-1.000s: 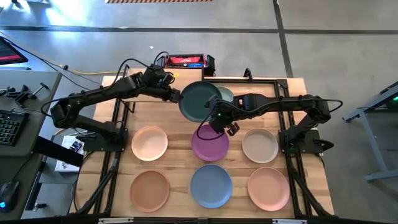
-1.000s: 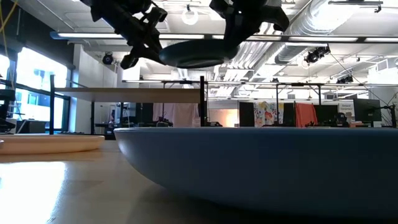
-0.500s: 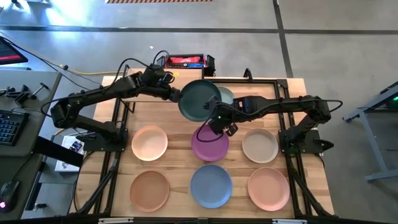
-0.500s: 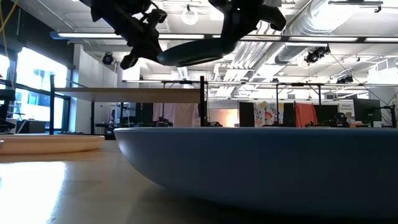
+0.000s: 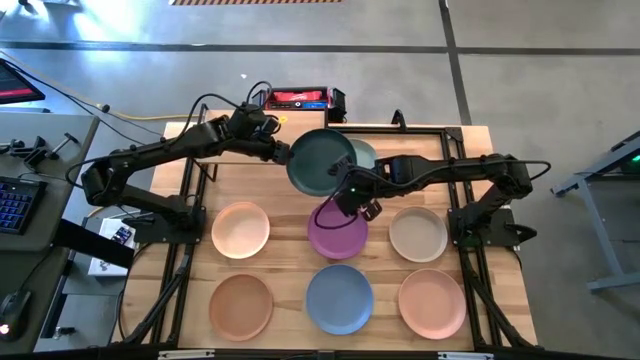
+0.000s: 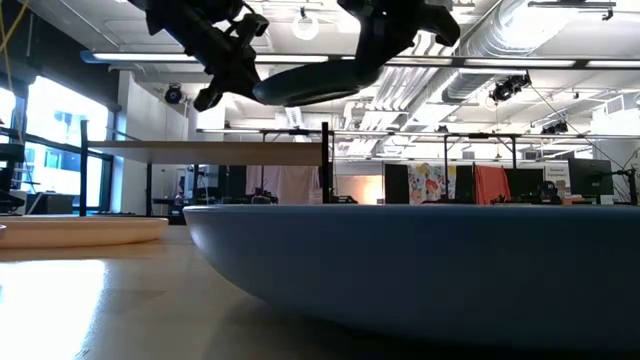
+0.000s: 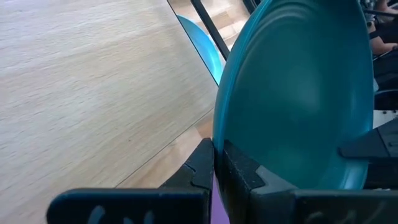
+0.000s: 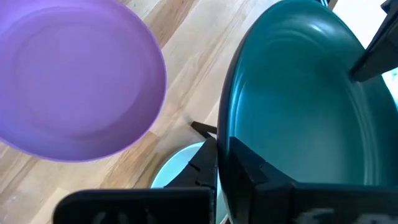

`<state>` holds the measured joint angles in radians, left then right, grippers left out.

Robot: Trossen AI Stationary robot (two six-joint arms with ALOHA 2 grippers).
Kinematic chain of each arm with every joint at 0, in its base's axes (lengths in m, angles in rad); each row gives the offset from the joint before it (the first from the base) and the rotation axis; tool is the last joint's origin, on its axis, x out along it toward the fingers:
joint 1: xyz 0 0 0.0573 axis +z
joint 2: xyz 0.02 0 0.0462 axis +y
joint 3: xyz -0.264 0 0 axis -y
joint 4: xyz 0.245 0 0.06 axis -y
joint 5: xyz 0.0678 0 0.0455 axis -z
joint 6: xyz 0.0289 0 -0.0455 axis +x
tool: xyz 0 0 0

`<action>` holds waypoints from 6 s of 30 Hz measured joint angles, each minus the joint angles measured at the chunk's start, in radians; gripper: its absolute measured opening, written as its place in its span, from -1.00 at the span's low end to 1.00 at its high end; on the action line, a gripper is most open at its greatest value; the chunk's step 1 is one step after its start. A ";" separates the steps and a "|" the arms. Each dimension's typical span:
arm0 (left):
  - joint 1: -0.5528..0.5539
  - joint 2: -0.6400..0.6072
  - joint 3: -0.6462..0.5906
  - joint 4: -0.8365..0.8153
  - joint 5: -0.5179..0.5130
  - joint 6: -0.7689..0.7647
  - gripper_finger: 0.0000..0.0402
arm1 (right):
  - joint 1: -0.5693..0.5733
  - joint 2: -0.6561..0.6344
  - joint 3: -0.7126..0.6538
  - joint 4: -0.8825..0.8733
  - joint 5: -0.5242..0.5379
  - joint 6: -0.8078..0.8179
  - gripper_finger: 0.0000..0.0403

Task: Place and stack plates onto a shelf
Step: Put the dark blue plate on the shelf, then stack the violet plate on top of the dark blue plate on the shelf

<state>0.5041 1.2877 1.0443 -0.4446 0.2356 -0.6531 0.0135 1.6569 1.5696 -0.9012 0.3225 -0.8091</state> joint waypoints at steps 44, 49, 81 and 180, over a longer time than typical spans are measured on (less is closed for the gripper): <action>0.067 -0.001 0.063 -0.120 -0.164 -0.086 -0.98 | -0.001 -0.115 0.000 -0.055 0.122 0.082 -0.29; 0.131 -0.002 0.152 -0.264 -0.178 -0.042 -0.98 | -0.001 -0.122 0.000 -0.080 0.119 0.128 -0.29; 0.373 0.152 0.213 -0.328 -0.150 0.037 -0.98 | -0.001 -0.122 0.000 -0.111 0.115 0.185 -0.29; -0.180 -0.039 0.212 -0.367 0.070 0.168 -0.67 | -0.166 -0.117 -0.583 0.312 -0.320 1.343 -0.29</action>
<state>0.3240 1.2490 1.2568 -0.8112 0.3056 -0.4850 -0.1525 1.5398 0.9865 -0.5890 0.0029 0.5340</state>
